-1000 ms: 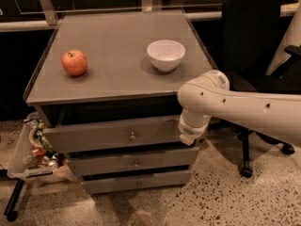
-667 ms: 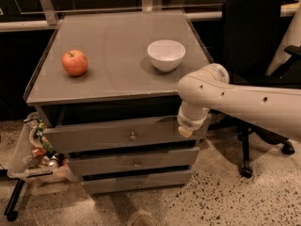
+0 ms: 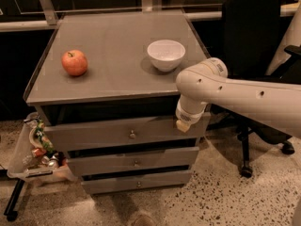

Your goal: Close top drawer

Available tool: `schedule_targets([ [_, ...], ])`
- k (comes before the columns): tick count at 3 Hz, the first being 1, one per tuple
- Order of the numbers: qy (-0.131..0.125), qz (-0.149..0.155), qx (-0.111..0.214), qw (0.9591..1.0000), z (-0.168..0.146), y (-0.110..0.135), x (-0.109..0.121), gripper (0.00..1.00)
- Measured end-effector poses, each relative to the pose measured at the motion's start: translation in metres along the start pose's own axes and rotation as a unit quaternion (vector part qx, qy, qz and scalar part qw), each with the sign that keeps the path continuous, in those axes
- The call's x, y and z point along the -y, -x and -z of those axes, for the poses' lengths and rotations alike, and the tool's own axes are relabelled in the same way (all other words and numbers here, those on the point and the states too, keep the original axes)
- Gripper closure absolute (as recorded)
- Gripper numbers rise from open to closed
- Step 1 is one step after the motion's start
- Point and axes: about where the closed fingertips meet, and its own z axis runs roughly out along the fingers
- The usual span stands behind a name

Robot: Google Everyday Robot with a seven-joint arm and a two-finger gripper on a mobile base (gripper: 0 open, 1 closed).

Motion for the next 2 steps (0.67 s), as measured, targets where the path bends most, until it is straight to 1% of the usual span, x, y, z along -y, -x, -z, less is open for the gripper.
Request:
schedule_targets([
  [2, 0.000, 0.000, 0.000, 1.0000, 0.0000, 0.0000, 0.0000, 0.35],
])
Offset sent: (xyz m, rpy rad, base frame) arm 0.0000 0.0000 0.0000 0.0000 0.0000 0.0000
